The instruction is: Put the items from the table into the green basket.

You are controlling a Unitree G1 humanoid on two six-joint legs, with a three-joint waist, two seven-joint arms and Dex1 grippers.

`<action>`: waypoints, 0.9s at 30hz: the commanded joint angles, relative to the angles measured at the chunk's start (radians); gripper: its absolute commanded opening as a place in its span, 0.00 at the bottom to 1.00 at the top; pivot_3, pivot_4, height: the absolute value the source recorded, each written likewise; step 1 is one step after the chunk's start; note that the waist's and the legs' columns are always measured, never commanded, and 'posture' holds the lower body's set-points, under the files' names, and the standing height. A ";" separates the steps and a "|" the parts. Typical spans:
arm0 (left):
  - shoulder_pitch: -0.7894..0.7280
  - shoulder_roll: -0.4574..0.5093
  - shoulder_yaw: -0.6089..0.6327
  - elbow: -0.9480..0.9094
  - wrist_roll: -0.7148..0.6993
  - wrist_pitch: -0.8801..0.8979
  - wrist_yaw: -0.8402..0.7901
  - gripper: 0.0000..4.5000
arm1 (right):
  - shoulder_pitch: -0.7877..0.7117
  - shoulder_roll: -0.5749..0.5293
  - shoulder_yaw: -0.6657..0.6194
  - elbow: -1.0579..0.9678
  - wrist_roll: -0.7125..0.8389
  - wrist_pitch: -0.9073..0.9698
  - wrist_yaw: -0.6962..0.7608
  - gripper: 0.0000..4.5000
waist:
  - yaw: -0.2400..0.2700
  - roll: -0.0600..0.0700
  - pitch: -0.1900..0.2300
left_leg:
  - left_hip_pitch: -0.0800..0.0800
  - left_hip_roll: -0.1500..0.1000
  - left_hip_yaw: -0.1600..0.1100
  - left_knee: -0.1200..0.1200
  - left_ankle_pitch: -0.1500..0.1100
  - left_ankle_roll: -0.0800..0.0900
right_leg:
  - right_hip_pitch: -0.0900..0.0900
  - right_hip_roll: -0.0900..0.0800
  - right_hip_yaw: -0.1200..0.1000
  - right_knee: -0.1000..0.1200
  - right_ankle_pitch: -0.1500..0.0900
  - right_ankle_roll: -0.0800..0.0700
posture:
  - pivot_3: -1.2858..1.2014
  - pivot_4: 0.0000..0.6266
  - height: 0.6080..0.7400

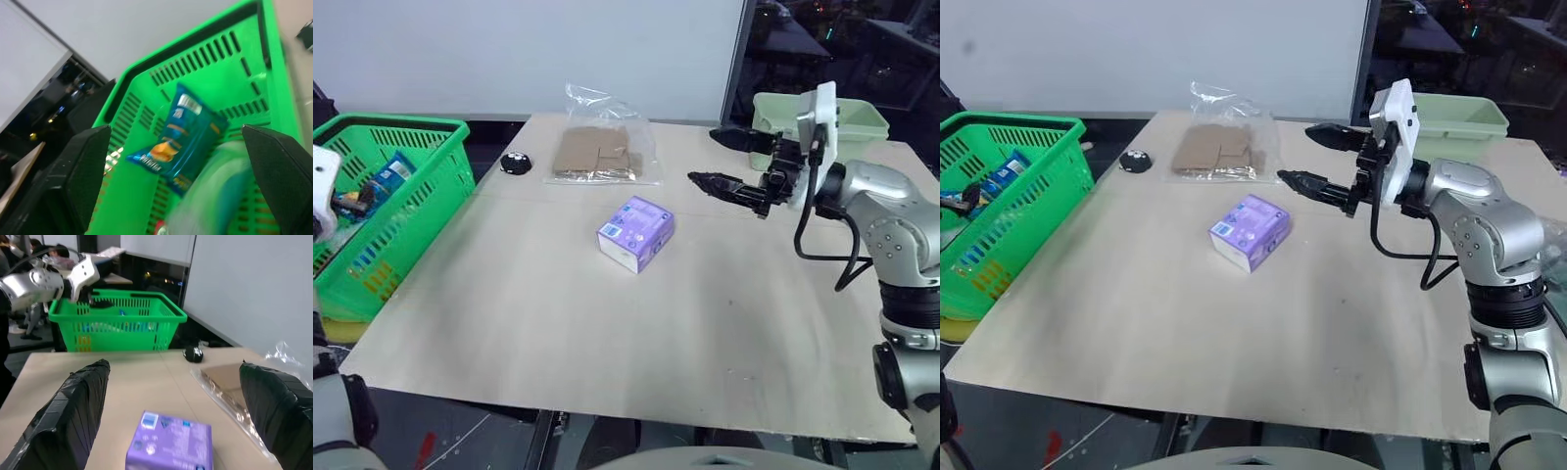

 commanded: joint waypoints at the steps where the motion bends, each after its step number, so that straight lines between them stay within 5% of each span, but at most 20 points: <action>1: -0.016 -0.141 -0.032 -0.393 -0.212 0.235 -0.087 0.99 | 0.036 -0.051 -0.056 -0.041 0.011 0.006 0.014 1.00 | 0.001 0.000 0.000 | 0.000 0.000 0.000 0.001 0.000 0.000 | 0.001 0.000 0.000 0.000 0.000 0.000 | 0.54 0.00 1.00; 5: 0.072 -0.335 -0.156 -0.774 -0.429 0.573 -0.100 0.99 | 0.146 -0.104 -0.082 -0.080 -0.003 0.018 0.003 1.00 | -0.019 0.001 -0.003 | 0.000 0.000 0.001 0.003 0.000 0.000 | 0.004 -0.002 -0.001 0.000 0.000 0.000 | 0.52 0.00 1.00; 10: 0.100 -0.514 -0.241 -0.839 -0.429 0.771 0.060 0.99 | 0.329 -0.167 -0.094 -0.130 -0.063 -0.018 0.009 1.00 | -0.063 0.004 -0.005 | 0.002 0.001 -0.001 0.004 0.000 0.001 | 0.003 0.002 0.001 0.004 -0.001 0.000 | 0.50 0.00 1.00; 22: 0.145 -0.552 -0.371 -0.685 -0.303 0.784 0.051 0.99 | 0.495 -0.201 -0.135 -0.201 -0.116 -0.026 -0.061 1.00 | -0.123 0.011 -0.008 | 0.022 0.000 -0.003 0.001 0.000 0.000 | 0.021 0.007 0.009 -0.003 -0.004 0.003 | 0.47 0.00 1.00; 27: 0.140 -0.562 -0.372 -0.659 -0.277 0.751 0.052 0.55 | 0.511 -0.197 -0.142 -0.194 -0.123 -0.046 -0.052 1.00 | -0.123 0.014 -0.010 | 0.022 -0.001 -0.002 0.001 0.000 0.000 | 0.022 0.007 0.010 -0.004 -0.004 0.003 | 0.47 0.00 1.00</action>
